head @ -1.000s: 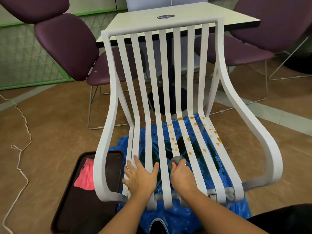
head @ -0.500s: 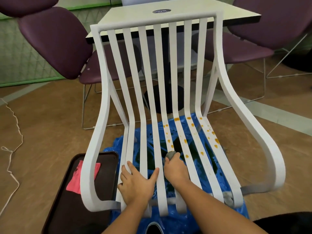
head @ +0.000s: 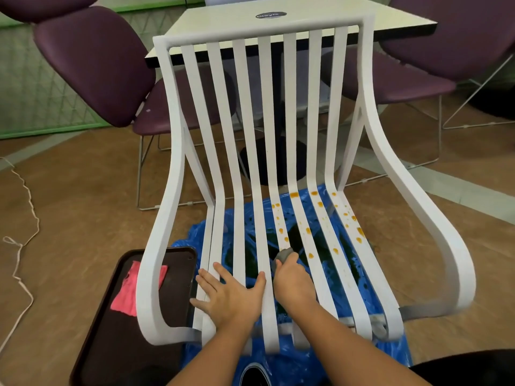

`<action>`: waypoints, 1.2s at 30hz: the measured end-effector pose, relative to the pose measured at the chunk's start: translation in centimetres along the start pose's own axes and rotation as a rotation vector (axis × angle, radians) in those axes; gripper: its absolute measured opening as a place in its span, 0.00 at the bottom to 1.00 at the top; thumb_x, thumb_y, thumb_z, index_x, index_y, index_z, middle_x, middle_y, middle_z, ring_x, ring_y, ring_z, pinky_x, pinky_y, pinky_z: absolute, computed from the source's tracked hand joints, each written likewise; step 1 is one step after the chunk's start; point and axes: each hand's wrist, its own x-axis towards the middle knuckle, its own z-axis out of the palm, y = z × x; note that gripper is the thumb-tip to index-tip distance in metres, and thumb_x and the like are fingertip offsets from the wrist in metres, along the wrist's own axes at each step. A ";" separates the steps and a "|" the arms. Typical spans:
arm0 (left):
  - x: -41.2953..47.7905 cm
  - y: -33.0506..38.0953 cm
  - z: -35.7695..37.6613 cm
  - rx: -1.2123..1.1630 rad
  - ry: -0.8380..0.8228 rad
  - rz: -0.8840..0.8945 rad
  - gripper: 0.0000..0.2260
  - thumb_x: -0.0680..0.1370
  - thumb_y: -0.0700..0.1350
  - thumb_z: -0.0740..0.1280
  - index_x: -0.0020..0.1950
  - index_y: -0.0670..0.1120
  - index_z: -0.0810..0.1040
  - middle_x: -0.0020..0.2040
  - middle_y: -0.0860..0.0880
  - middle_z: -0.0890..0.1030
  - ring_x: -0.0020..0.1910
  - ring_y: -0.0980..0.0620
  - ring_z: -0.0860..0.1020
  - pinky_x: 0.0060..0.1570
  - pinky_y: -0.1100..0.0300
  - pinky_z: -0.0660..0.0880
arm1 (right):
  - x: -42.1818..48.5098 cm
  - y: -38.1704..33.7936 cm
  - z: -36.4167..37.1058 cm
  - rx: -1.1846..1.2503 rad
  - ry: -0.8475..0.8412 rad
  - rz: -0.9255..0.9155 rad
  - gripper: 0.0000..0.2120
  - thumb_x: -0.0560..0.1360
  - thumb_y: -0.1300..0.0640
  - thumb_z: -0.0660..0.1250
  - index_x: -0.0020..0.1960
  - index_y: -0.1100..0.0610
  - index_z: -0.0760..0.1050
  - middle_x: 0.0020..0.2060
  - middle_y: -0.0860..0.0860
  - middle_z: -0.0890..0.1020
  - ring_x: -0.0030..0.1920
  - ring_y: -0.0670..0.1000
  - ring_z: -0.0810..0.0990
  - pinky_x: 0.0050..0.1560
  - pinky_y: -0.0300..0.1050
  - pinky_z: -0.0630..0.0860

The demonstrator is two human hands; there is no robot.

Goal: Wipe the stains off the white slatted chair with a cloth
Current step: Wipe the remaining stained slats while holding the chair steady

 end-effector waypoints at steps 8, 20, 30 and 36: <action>0.1 0.1 0.8 -0.038 0.047 -0.008 0.54 0.69 0.80 0.44 0.83 0.44 0.42 0.82 0.36 0.46 0.81 0.39 0.44 0.75 0.36 0.53 | 2.2 -1.0 -0.7 0.000 -0.070 -0.004 0.13 0.84 0.46 0.51 0.58 0.55 0.61 0.41 0.50 0.77 0.37 0.51 0.76 0.34 0.46 0.70; 0.1 0.2 0.8 -0.057 0.124 0.050 0.53 0.72 0.78 0.46 0.83 0.39 0.46 0.83 0.40 0.47 0.82 0.42 0.40 0.79 0.41 0.45 | 7.6 -4.2 -1.9 0.003 -0.151 0.027 0.17 0.84 0.49 0.52 0.64 0.61 0.61 0.51 0.58 0.80 0.49 0.58 0.81 0.41 0.49 0.72; 0.2 0.1 0.8 -0.078 0.116 0.068 0.52 0.72 0.77 0.47 0.83 0.40 0.45 0.83 0.41 0.48 0.82 0.44 0.46 0.76 0.42 0.53 | 2.4 -1.8 -2.0 0.035 -0.143 -0.020 0.14 0.84 0.47 0.52 0.60 0.58 0.62 0.39 0.50 0.78 0.34 0.49 0.76 0.28 0.42 0.68; 0.1 0.1 0.8 -0.081 0.111 0.069 0.52 0.72 0.77 0.47 0.83 0.40 0.45 0.83 0.41 0.47 0.82 0.44 0.46 0.75 0.42 0.55 | -1.6 0.5 -1.6 0.079 -0.152 -0.027 0.11 0.84 0.46 0.51 0.57 0.54 0.62 0.39 0.49 0.78 0.39 0.49 0.79 0.37 0.45 0.74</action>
